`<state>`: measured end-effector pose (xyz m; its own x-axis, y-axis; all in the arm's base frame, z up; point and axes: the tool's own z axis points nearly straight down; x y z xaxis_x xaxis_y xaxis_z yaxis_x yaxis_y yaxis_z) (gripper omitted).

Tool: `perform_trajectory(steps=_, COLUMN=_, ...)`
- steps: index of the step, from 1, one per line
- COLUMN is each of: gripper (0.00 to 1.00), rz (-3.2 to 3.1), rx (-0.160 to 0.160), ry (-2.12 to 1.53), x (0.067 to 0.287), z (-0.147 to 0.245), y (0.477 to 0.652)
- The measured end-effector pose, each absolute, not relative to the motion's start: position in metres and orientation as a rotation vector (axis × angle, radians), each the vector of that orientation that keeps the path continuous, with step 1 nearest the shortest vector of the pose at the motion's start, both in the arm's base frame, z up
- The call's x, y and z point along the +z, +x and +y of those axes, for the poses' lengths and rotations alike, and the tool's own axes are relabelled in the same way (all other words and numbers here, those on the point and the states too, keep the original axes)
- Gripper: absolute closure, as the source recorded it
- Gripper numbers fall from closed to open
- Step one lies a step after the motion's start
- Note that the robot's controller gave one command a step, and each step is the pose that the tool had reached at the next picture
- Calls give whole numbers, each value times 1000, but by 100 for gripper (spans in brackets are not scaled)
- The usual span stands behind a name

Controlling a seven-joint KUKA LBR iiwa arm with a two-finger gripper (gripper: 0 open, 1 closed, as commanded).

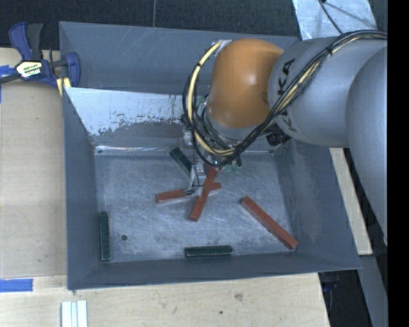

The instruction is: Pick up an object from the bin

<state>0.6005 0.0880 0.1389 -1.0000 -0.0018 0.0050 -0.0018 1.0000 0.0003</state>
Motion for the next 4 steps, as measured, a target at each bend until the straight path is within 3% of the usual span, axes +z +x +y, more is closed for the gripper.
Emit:
perform_trajectory(steps=1, gripper=0, rz=-3133, rx=0, ry=2, x=69, z=25, y=604)
perform_trajectory(steps=2, gripper=100, rz=-3150, rx=-2, ry=8, x=74, z=28, y=608)
perform_trajectory(steps=3, gripper=0, rz=-3144, rx=-1, ry=8, x=71, z=28, y=606)
perform_trajectory(steps=4, gripper=100, rz=-3148, rx=-2, ry=6, x=73, z=28, y=607)
